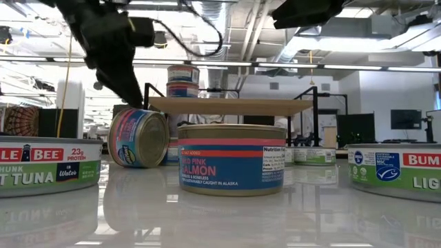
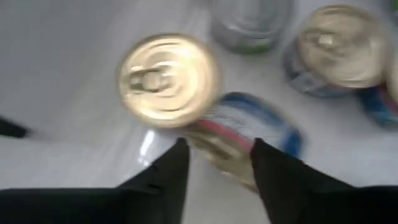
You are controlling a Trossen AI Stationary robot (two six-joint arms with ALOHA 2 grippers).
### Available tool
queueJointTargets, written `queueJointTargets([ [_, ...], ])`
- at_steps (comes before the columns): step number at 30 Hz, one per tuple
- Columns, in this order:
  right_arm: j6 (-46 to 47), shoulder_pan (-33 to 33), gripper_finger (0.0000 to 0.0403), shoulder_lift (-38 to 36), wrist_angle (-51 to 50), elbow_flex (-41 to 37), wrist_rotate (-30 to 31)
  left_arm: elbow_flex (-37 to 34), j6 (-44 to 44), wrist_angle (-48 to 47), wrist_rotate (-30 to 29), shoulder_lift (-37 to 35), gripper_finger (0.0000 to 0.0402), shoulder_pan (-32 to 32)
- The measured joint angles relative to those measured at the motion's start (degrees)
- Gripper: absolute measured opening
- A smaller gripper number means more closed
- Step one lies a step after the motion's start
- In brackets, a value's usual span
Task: Stack canned seafood by type on shelf
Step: Stack the blue tuna can on top of the blue tuna can
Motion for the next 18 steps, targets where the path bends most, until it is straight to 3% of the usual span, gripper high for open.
queueJointTargets([
  [5,-0.02,0.32,0.0274,0.0,0.0,0.0,-0.06,2.6,-2.08,0.37,-4.81,0.51,0.0278,-2.11],
  [9,-0.7,0.63,0.0274,0.0,0.65,0.0,-0.15,2.8,-7.03,2.29,-4.43,1.71,0.0324,-2.95],
  [18,-0.68,1.69,0.0274,0.0,0.77,0.0,-1.65,6.65,-14.59,-3.58,-4.31,11.11,0.0352,-3.54],
])
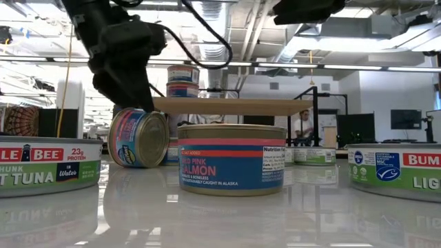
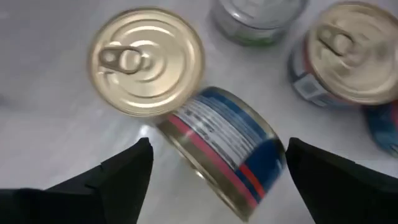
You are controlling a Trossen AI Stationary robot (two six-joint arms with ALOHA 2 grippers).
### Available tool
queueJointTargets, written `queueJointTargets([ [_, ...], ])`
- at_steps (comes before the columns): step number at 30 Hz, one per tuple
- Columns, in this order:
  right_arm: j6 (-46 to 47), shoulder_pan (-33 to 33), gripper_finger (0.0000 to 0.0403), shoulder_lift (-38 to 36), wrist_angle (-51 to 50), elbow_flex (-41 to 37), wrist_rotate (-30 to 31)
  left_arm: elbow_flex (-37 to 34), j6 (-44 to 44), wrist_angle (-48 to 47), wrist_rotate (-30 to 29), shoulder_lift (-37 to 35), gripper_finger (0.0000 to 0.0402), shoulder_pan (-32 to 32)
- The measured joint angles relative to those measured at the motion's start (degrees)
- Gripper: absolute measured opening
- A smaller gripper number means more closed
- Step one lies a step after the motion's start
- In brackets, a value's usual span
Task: Stack canned seafood by type on shelf
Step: Stack the blue tuna can on top of the blue tuna can
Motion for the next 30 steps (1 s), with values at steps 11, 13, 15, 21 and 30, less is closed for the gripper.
queueJointTargets([
  [11,-1.41,1.05,0.0274,0.0,1.39,0.0,0.05,8.51,-1.58,-12.0,3.22,11.54,0.0326,0.12],
  [13,-1.49,1.05,0.0274,0.0,1.41,0.0,0.05,9.51,-0.19,-12.43,3.72,12.17,0.0293,0.1],
  [15,-1.49,1.05,0.0274,0.0,1.41,0.0,0.06,10.44,1.27,-13.7,3.87,12.55,0.0242,0.08],
  [21,-1.47,1.05,0.0274,0.0,1.35,0.0,0.1,12.1,6.55,-17.03,2.22,11.72,0.0179,-0.58],
  [30,-1.42,2.32,0.0274,0.0,1.45,0.02,0.32,22.45,19.73,-24.36,-12.0,3.47,0.0179,-3.04],
])
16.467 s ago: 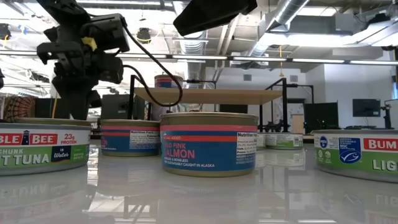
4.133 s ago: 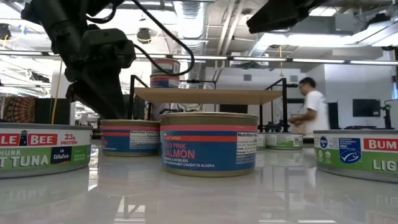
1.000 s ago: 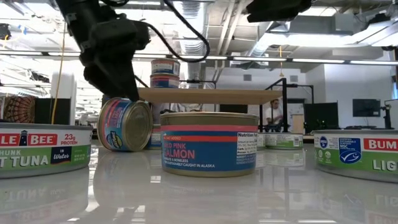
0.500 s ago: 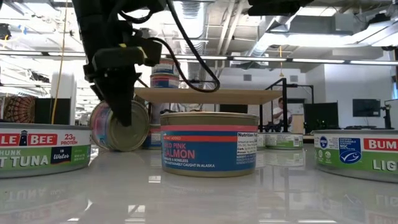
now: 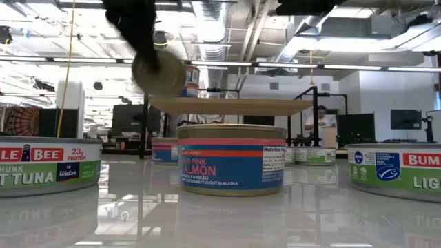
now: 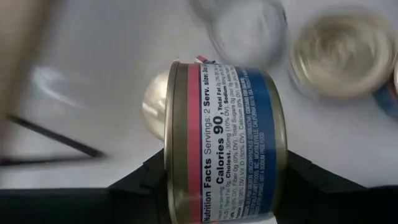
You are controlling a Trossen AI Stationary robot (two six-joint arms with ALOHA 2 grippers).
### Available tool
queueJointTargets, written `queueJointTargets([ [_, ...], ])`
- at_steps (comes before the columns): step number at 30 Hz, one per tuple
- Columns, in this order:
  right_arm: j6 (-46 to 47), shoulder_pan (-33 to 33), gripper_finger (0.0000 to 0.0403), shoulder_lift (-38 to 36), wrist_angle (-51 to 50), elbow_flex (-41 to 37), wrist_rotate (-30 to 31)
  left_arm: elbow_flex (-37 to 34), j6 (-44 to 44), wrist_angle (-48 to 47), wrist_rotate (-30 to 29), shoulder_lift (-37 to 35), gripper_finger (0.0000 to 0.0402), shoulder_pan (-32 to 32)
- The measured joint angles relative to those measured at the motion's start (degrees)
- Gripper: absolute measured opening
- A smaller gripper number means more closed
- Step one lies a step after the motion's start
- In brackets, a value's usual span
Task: Stack canned seafood by type on shelf
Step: Stack the blue tuna can on top of the blue tuna can
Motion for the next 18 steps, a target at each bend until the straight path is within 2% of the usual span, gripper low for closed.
queueJointTargets([
  [3,-0.01,-0.06,0.0274,0.0,0.57,0.0,0.0,4.09,12.04,-1.23,-12.64,-2.16,0.0179,-0.8],
  [6,0.0,-0.08,0.0274,0.0,0.92,0.02,0.02,5.93,29.75,2.25,-26.19,-3.26,0.0179,-0.61],
  [9,0.03,0.31,0.0274,0.0,0.76,0.02,0.11,5.98,47.85,7.47,-34.09,-3.51,0.0179,1.55],
  [12,0.0,0.76,0.0274,0.0,0.73,0.02,0.09,5.96,57.02,8.01,-35.42,-3.4,0.0179,5.93],
  [18,-0.02,1.36,0.0274,0.02,0.47,0.02,1.43,5.9,63.05,8.46,-31.08,-4.22,0.0179,16.09],
])
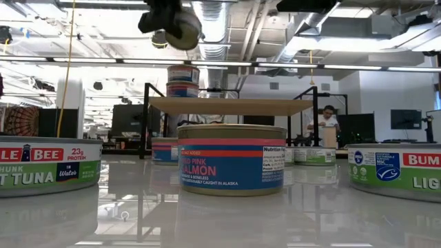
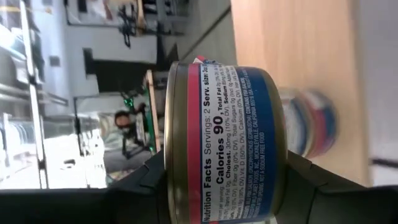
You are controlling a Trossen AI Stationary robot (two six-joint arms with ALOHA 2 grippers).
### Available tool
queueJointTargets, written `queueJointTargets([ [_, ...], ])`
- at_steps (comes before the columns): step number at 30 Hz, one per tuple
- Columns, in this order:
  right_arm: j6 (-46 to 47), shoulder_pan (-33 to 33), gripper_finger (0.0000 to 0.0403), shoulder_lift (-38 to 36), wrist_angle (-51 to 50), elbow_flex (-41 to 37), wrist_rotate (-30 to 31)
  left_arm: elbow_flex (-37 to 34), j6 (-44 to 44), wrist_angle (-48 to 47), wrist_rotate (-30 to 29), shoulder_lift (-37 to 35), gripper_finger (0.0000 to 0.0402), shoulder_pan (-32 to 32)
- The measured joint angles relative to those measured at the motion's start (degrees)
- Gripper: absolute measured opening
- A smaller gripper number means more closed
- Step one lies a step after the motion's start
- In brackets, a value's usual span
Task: Stack canned seafood by type on shelf
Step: Stack the blue tuna can on top of the blue tuna can
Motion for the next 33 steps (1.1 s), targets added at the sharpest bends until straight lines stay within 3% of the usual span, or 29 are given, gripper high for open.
queueJointTargets([
  [10,-0.01,0.4,0.0274,0.0,-1.18,0.0,3.49,-2.62,12.74,8.49,9.57,-0.72,0.0179,10.27],
  [16,1.2,0.44,0.0274,0.0,-1.92,0.0,3.48,-3.04,17.02,12.29,11.48,-0.72,0.0179,14.21],
  [33,3.17,0.82,0.0274,0.0,-2.85,0.0,3.46,-3.04,18.76,10.39,18.21,-0.72,0.0179,16.32],
])
